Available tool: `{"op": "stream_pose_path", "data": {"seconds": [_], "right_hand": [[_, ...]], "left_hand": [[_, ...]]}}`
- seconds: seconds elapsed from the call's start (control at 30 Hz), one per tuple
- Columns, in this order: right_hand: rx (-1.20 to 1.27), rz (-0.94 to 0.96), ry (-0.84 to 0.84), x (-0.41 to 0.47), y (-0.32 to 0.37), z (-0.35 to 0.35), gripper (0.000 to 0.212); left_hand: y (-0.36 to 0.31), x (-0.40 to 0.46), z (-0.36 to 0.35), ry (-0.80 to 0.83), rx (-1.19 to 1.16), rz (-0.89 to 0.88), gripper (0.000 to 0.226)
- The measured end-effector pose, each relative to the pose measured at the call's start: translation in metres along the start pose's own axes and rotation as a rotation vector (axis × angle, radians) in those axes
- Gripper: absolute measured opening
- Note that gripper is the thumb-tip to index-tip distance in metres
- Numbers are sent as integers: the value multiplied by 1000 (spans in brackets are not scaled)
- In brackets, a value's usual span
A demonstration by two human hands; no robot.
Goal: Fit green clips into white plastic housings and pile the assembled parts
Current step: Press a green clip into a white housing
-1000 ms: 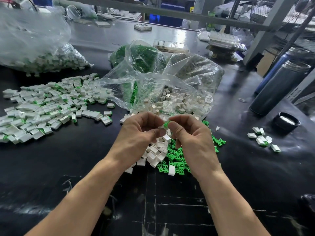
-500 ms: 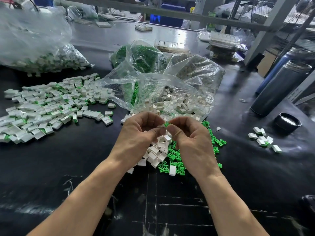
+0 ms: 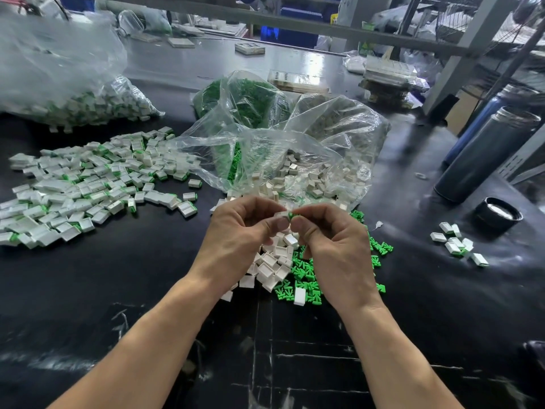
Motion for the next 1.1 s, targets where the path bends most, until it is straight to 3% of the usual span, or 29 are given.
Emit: {"op": "stream_pose_path", "data": {"seconds": [0.37,0.8,1.1], "right_hand": [[-101,-5,-18,-2,-5,-4,14],[-128,-20,12,0,-13,-6,19],[-23,-15,-12,-1,-10,-7,26]], "left_hand": [[-9,0,0,20,137,-73,21],[-8,-1,0,28,207,-51,16],[-11,-2,0,-5,173,-63,16]]}}
Point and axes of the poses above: each hand's wrist, its own x-axis towards the middle knuckle, its own z-axis out of the back of the hand, y = z × x, the point moved 10 cm from there along x, towards the middle knuckle, and after that the axes turned 8 degrees about -z, right-handed, at the moved point
